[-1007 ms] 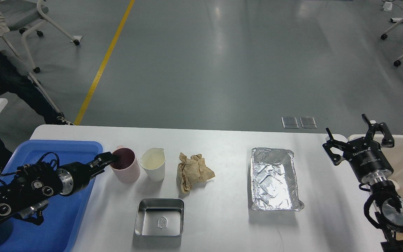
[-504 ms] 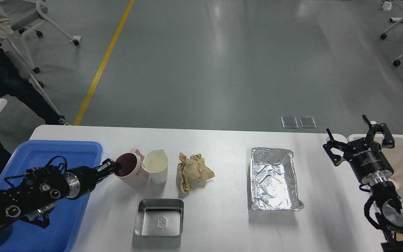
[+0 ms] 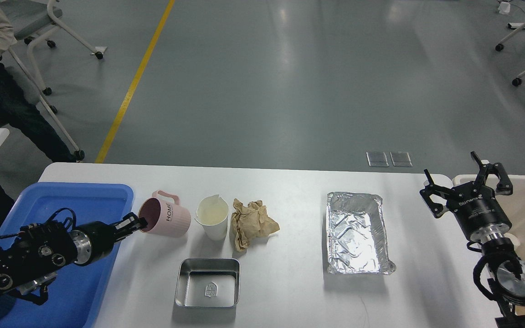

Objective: Tidy desktop
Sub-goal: 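Lift the pink mug with the left gripper and place it in the blue tray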

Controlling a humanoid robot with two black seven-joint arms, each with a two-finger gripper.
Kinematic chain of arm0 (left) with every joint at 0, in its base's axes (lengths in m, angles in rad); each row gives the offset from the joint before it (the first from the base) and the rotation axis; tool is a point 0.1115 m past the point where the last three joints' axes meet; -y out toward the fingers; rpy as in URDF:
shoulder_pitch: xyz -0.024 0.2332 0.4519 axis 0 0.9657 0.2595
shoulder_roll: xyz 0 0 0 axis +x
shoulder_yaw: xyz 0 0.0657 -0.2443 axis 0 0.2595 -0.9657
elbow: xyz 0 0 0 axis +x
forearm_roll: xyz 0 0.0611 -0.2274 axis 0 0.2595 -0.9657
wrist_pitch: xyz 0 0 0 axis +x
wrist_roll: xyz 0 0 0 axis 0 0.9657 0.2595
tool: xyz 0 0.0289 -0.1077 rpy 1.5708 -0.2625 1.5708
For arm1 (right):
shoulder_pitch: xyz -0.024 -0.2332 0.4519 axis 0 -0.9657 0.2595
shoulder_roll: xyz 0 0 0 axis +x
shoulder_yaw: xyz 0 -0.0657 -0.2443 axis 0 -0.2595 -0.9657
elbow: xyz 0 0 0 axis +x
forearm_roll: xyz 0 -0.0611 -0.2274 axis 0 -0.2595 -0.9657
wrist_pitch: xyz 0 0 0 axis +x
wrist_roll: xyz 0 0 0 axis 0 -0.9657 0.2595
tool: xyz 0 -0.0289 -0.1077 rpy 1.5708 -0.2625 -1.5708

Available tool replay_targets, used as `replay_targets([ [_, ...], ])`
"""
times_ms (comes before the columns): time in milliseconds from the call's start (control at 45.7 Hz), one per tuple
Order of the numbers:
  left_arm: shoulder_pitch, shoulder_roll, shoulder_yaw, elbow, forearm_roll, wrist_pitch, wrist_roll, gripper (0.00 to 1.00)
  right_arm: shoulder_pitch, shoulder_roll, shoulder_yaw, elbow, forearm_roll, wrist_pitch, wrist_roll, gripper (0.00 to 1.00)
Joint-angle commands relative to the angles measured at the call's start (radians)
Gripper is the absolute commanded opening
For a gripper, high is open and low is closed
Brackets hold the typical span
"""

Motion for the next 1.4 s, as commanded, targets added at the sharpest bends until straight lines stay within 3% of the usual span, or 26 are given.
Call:
replay_targets([
  [0, -0.006, 0.045, -0.002, -0.013, -0.007, -0.002, -0.005, 0.00, 0.001, 0.005, 0.000, 0.000, 0.000, 0.000, 0.000, 1.00],
  [197, -0.047, 0.156, 0.003, -0.076, -0.004, -0.026, 0.009, 0.00, 0.001, 0.011, -0.002, 0.000, 0.000, 0.000, 0.000, 1.00],
  [460, -0.284, 0.440, 0.121, -0.214, 0.012, -0.150, 0.022, 0.00, 0.006, 0.026, -0.005, 0.000, -0.003, 0.000, 0.000, 1.00],
  [701, -0.305, 0.626, 0.138, -0.274, 0.128, -0.247, 0.012, 0.01, 0.008, 0.026, -0.003, 0.000, -0.024, 0.000, 0.000, 1.00],
  [1160, -0.216, 0.727, 0.165, -0.369, 0.186, -0.233, 0.009, 0.01, 0.011, 0.026, -0.005, 0.000, -0.024, 0.000, 0.000, 1.00],
  [1379, -0.063, 0.657, 0.167, -0.368, 0.213, -0.106, 0.009, 0.01, 0.008, 0.026, -0.006, 0.000, -0.026, 0.000, 0.000, 1.00],
])
